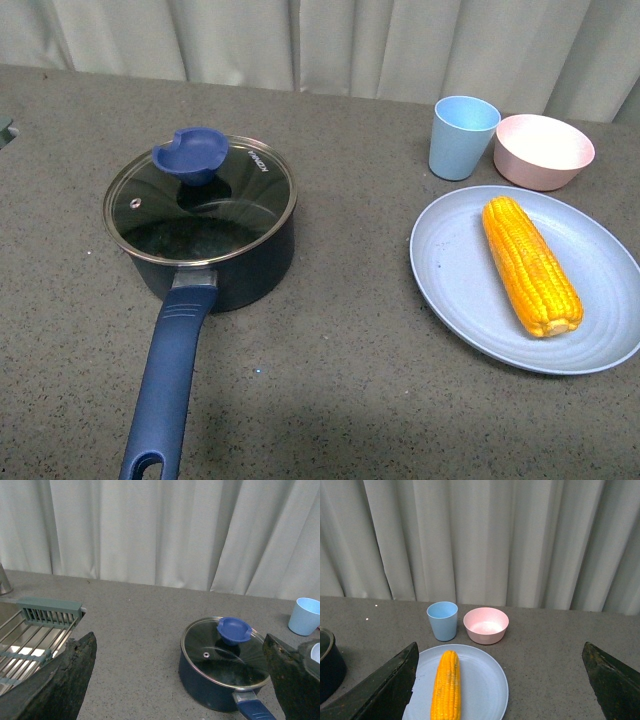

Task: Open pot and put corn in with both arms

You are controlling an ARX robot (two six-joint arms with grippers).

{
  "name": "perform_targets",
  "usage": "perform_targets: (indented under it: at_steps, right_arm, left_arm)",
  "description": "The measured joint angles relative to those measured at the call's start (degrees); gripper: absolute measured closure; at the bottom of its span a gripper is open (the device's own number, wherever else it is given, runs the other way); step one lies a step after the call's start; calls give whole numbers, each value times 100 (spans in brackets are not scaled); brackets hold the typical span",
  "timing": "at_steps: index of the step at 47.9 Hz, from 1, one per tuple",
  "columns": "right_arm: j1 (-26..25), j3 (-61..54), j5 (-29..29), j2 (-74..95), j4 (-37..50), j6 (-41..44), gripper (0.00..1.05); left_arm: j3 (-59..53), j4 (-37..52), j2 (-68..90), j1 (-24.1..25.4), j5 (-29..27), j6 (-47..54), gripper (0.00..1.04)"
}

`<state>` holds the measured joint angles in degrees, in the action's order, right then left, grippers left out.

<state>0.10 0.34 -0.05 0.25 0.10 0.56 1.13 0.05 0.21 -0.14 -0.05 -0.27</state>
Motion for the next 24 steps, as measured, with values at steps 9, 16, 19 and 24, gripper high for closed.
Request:
perform_targets:
  at_steps: [9,16,19,24]
  right_arm:
    - [0,0,0,0,0,0,9]
    - [0,0,0,0,0,0,9]
    - [0,0,0,0,0,0,9]
    - [0,0,0,0,0,0,9]
  left_arm:
    - [-2,0,0,0,0,0,6]
    - [0,0,0,0,0,0,6]
    - [0,0,0,0,0,0,6]
    - [0,0,0,0,0,0,6]
